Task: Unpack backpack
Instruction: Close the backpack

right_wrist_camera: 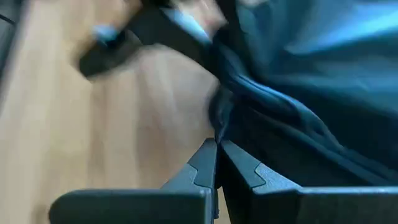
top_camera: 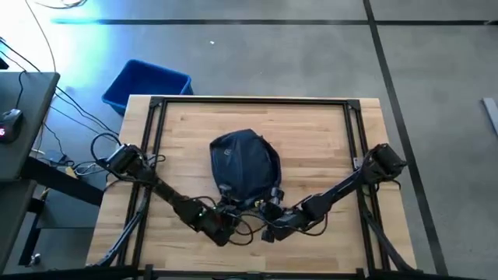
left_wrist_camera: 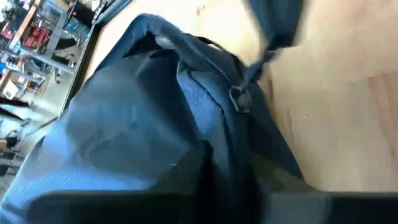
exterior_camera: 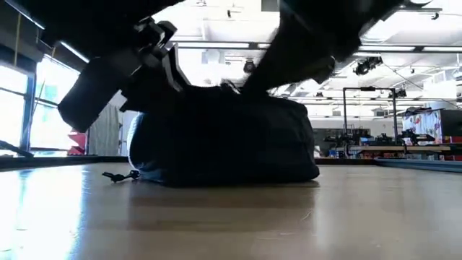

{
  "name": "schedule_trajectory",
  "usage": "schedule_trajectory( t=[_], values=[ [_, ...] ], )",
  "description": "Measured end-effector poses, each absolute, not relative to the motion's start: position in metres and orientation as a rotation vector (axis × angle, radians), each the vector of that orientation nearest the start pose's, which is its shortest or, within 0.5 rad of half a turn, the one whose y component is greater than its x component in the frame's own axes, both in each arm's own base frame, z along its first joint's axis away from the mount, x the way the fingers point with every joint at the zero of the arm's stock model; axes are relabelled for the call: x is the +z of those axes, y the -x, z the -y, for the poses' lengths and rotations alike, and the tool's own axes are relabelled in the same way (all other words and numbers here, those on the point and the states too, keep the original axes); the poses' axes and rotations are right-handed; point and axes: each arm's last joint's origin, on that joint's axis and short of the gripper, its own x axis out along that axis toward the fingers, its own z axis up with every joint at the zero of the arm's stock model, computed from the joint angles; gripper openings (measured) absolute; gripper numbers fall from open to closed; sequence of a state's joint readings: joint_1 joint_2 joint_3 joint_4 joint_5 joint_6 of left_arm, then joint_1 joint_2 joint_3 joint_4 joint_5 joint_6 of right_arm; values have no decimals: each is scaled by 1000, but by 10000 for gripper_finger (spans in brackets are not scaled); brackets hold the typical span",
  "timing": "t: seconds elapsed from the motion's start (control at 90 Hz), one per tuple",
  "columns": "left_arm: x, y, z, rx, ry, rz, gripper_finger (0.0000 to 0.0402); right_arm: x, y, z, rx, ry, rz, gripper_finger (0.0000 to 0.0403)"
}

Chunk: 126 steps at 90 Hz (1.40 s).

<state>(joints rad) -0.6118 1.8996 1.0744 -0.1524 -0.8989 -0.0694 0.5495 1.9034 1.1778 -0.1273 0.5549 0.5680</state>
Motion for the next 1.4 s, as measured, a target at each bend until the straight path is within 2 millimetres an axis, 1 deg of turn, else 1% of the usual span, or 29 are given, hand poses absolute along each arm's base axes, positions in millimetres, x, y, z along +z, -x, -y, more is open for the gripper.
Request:
schedule_trajectory(
  t=[0.044, 0.167, 0.344, 0.5, 0.589, 0.644, 0.756, 0.856, 0.933, 1.044, 1.122, 1.222, 1.3, 1.4],
  values=[
    [143, -307, 195, 267, -629, -700, 13, 164, -339, -186, -242, -105, -720, 0],
    [141, -294, 211, 203, -698, -706, 11, 160, -334, -175, -314, -110, -806, 0],
    [136, -269, 226, 188, -730, -749, 2, 169, -325, -165, -369, -111, -870, 0],
    [133, -246, 229, 242, -776, -789, 1, 182, -304, -153, -453, -72, -963, 0],
    [133, -240, 225, 316, -805, -779, 1, 188, -297, -155, -450, -129, -989, 0],
    [134, -239, 220, 361, -841, -774, 2, 189, -295, -161, -403, -144, -1006, 0],
    [135, -237, 208, 421, -951, -794, 13, 181, -306, -180, -239, -183, -957, 0],
    [137, -237, 191, 481, -993, -856, 34, 173, -320, -195, -134, -210, -861, 0],
    [140, -233, 179, 534, -1017, -904, 55, 165, -330, -197, -110, -212, -817, 0],
    [153, -227, 169, 601, -991, -904, 88, 164, -345, -196, -71, -230, -724, 0],
    [163, -222, 168, 607, -945, -885, 110, 165, -351, -193, -48, -210, -683, 0],
    [177, -214, 173, 563, -864, -870, 134, 172, -356, -192, -34, -192, -635, 0],
    [185, -211, 179, 528, -770, -835, 148, 177, -360, -191, -31, -177, -619, 0],
    [191, -212, 188, 515, -615, -745, 158, 182, -364, -191, -26, -163, -601, 0]
  ],
)
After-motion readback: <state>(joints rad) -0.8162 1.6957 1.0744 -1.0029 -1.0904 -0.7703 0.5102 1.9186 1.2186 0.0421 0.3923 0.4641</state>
